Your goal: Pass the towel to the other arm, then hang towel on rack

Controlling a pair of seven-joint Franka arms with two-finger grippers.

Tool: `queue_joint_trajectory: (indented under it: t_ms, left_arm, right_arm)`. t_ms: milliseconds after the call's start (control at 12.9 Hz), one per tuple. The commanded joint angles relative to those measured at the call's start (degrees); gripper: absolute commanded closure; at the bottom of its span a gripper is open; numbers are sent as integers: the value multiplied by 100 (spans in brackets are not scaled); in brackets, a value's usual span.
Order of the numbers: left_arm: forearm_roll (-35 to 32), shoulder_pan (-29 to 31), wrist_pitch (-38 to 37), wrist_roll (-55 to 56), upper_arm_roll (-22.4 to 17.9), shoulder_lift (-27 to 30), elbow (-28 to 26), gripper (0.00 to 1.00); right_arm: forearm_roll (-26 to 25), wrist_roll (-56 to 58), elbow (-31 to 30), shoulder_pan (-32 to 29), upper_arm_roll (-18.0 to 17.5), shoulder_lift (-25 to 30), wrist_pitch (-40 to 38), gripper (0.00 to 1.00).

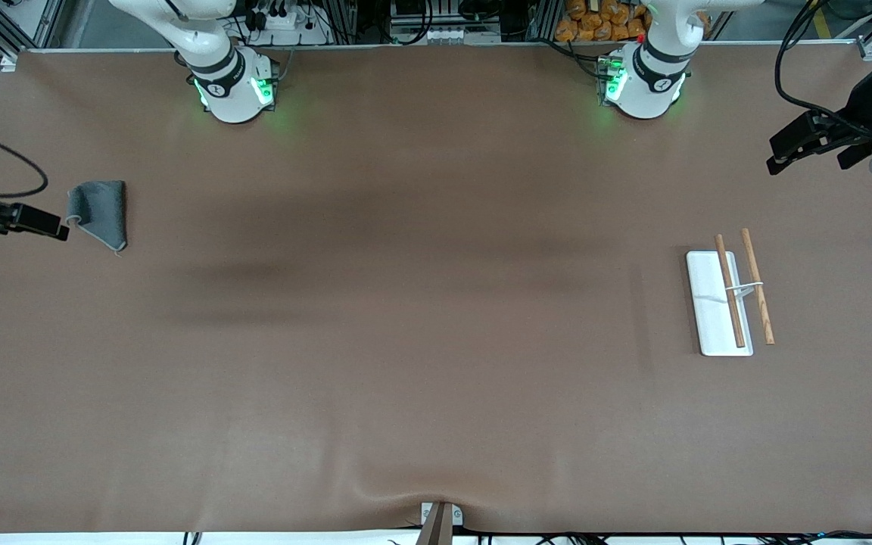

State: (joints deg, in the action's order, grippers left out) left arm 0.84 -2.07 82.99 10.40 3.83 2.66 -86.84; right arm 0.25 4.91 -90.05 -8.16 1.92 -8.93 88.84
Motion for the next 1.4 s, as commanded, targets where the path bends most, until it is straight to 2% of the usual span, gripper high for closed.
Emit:
queue_joint_trajectory:
  t_ms: [0,388,620,930,1085,1318]
  left_arm:
    - [-5,23,-125,-126,3,-81,149,0]
    - [-5,-12,-125,-144,21,-125,132,0]
    - [13,5,-116,-144,21,-195,158,0]
    - [57,14,-116,-144,21,-204,158,0]
    - [31,-4,-116,-144,21,-204,158,0]
    - [30,-12,-116,-179,30,-213,158,0]
  right_arm:
    - [-34,414,-64,-659,-60,-397,-94,0]
    - [-34,519,-1021,-1389,-69,-443,-16,0]
    - [-78,1175,-1707,-1679,-52,-416,668,0]
    - [-946,1916,-2498,-1943,-52,-425,1757,0]
    - [-1088,2424,-2797,-2276,-52,-495,2310,0]
    - [-1212,3356,-2913,-2769,-52,-951,3102,10]
